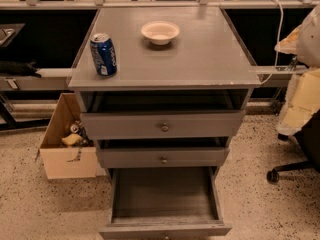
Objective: Place pepsi can into bottom drawer
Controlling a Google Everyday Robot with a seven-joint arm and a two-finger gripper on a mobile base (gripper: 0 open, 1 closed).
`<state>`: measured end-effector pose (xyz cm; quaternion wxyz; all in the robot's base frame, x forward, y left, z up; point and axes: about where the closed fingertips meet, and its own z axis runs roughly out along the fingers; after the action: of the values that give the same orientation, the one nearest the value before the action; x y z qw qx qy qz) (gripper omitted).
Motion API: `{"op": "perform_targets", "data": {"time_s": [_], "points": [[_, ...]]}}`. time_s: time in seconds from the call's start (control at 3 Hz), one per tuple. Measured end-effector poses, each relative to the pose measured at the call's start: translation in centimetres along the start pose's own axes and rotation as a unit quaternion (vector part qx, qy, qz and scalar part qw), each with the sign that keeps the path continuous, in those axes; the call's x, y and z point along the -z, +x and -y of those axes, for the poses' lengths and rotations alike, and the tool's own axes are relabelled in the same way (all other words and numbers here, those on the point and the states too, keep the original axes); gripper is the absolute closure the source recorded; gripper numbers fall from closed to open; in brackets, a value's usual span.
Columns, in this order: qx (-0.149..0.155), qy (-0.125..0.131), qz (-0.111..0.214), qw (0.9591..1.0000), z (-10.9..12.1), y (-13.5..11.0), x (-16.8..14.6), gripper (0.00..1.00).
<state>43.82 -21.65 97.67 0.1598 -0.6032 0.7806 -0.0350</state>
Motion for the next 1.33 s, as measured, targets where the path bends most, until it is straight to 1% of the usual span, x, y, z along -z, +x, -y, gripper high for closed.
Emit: {"op": "perform_targets", "data": {"time_s": [0.33,0.67,1.0,1.33], "points": [[0.000,0.000,0.000,1.0000,0.0,0.0,0.0,0.00],[0.005,0.010,0.043,0.9990,2.1,-3.7,-2.1,0.00],[0.001,0.024,0.129,0.9913,5.5,-10.7,-5.0,0.00],[-0.002,0.018,0.218,0.9758,8.1,-17.0,-7.2,0.00]]}}
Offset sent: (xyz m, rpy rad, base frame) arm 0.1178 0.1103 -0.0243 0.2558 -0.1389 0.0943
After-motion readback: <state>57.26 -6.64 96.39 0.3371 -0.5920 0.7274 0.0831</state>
